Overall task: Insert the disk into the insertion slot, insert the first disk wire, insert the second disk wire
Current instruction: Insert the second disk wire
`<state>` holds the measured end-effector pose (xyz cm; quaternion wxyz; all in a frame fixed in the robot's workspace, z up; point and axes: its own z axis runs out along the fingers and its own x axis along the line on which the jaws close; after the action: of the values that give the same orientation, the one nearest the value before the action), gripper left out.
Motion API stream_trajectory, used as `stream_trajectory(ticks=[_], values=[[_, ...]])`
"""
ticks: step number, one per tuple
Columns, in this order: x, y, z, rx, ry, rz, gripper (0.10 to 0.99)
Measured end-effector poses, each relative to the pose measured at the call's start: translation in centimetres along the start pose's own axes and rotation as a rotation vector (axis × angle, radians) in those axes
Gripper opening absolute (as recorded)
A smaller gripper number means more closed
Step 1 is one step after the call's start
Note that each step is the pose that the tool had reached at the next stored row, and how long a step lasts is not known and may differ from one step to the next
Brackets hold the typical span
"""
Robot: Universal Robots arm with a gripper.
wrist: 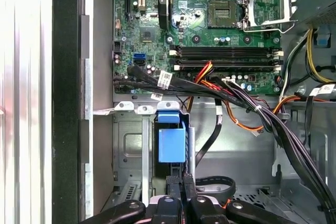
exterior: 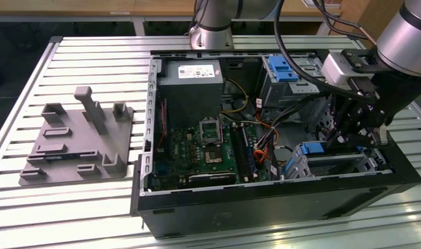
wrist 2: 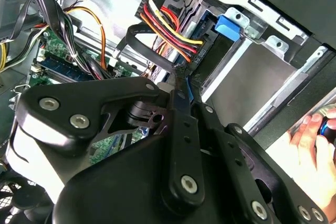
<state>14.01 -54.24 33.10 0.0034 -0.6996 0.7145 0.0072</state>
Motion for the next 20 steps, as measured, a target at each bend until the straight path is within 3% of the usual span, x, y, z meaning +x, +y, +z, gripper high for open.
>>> stream_trajectory(ticks=[7, 8, 9, 12, 20], values=[[0.14, 0.00, 0.11, 0.000, 0.0001, 0.000, 0.157], [0.15, 0.00, 0.04, 0.000, 0.0001, 0.000, 0.216], [0.15, 0.00, -0.16, 0.000, 0.0000, 0.000, 0.216], [0.13, 0.01, -1.11, 0.000, -0.0001, 0.000, 0.337], [0.08, 0.02, -4.73, 0.000, 0.0000, 0.000, 0.337]])
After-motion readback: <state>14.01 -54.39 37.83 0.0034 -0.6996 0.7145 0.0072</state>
